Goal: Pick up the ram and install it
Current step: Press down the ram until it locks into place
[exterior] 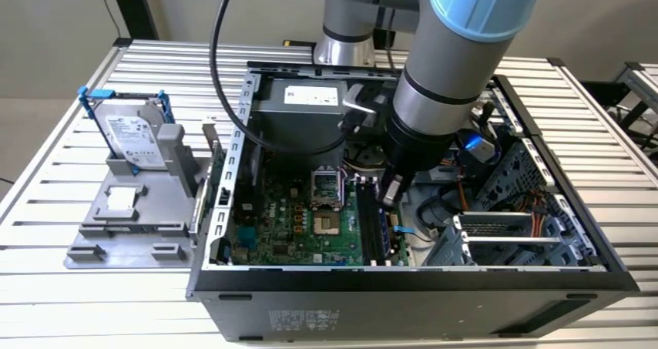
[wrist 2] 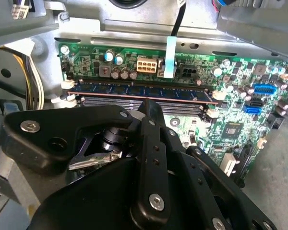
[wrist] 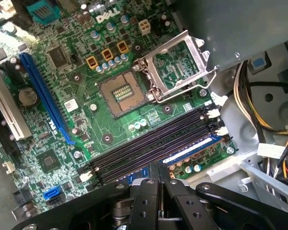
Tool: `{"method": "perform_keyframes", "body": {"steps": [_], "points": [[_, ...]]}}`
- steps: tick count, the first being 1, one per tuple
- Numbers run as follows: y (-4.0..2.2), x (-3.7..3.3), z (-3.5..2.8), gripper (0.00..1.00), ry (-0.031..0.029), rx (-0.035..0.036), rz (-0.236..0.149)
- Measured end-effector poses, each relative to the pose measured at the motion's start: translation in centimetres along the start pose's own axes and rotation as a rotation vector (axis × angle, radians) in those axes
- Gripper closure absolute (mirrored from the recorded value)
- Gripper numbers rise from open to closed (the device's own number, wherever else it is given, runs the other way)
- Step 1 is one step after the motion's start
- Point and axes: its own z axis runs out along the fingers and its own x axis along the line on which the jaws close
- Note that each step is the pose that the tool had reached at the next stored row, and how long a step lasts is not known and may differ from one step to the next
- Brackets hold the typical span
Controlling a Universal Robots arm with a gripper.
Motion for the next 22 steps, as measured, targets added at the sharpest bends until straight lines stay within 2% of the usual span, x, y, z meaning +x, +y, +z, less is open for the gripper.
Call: {"method": "perform_keyframes", "body": {"steps": [2, 8, 22], "points": [[0.0, 0.0, 0.02, 1.0, 0.0011, 0.0001, -0.035], [-0.01, 0.0, 0.03, 1.0, 0.0001, 0.0103, -0.129], [-0.14, -0.07, 0.03, 1.0, 0.0038, 0.0112, -0.245]]}}
